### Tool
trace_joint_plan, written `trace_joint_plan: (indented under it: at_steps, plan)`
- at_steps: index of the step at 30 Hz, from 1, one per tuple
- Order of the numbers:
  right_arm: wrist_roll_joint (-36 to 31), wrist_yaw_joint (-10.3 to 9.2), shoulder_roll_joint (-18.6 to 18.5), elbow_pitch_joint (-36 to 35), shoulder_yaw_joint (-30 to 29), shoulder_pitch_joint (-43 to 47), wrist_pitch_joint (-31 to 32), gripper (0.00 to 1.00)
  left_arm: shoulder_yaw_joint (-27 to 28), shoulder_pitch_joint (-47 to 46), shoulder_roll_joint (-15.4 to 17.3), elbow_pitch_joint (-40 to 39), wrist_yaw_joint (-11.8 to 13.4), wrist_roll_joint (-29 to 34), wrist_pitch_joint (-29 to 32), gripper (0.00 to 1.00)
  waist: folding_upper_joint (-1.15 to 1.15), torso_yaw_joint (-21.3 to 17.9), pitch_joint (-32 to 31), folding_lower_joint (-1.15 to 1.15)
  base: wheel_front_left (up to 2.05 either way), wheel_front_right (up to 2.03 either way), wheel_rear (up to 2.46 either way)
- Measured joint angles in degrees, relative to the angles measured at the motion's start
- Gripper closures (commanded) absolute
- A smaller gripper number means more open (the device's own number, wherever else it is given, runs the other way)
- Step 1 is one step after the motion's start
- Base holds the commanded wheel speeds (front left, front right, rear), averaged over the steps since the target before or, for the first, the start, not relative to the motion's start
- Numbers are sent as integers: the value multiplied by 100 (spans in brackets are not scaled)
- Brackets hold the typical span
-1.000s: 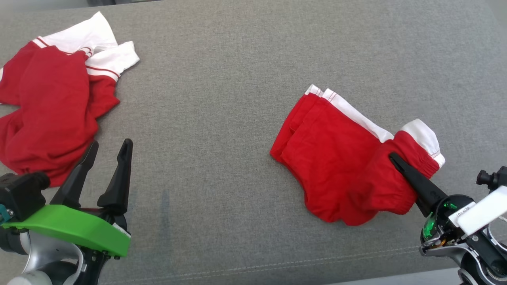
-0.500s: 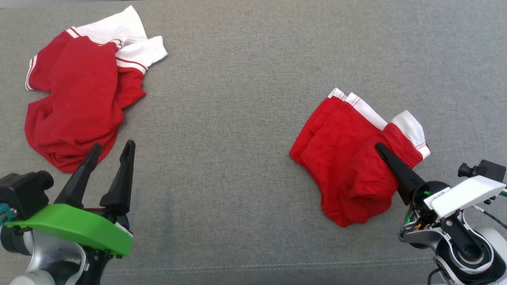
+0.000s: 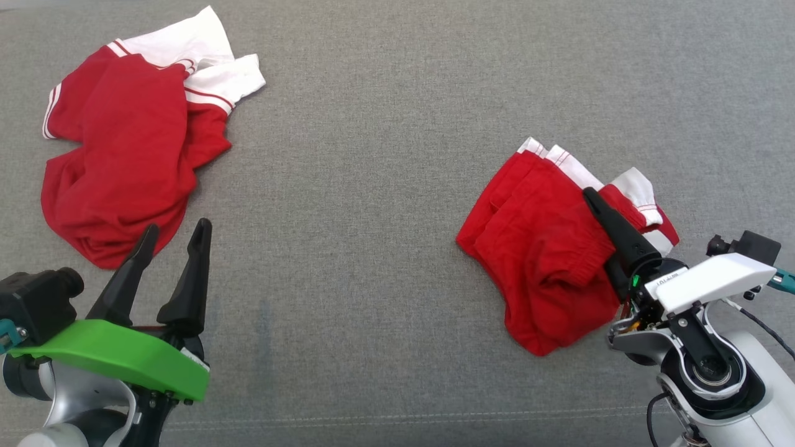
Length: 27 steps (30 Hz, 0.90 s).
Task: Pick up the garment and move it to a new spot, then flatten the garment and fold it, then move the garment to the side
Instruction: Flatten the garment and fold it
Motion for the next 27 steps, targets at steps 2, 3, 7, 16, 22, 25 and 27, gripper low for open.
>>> trace_joint_plan:
  at_steps: [2, 3, 7, 16, 22, 25, 27]
  plan:
    - [-11, -1, 35, 94, 49, -59, -2, 0, -3, 0, -1, 0, 0, 0, 0, 0, 0, 0, 3, 0, 0, 0, 0]
    - [-19, -1, 49, 133, 78, -96, -1, 0, -5, 0, -1, 0, 0, 0, 0, 0, 0, 0, 4, 0, 0, 0, 0]
    - [-166, -1, 26, 237, 231, -243, 8, 0, -25, 0, -5, -32, 0, 0, 2, 0, 0, 5, 42, 0, 0, 0, 0]
    - [-468, -1, -412, 1028, 554, -526, 382, 0, -94, -36, -66, -31, -1, -2, -1, 0, 0, 87, 152, 0, 0, 0, 0]
    - [-747, -1, -630, 1243, 655, -1038, 619, 0, -246, -177, -225, 149, -60, -32, -69, 0, 0, 197, 138, 0, 0, 0, 0]
    - [-765, -1, -578, 1288, 634, -1240, 654, 0, -263, -188, -261, 283, -63, -46, -118, 0, 0, 255, 70, 0, 0, 0, 0]
    - [-769, -1, -531, 1332, 634, -1310, 666, 0, -281, -188, -282, 341, -67, -46, -158, 0, 0, 295, 16, 0, 0, 0, 0]
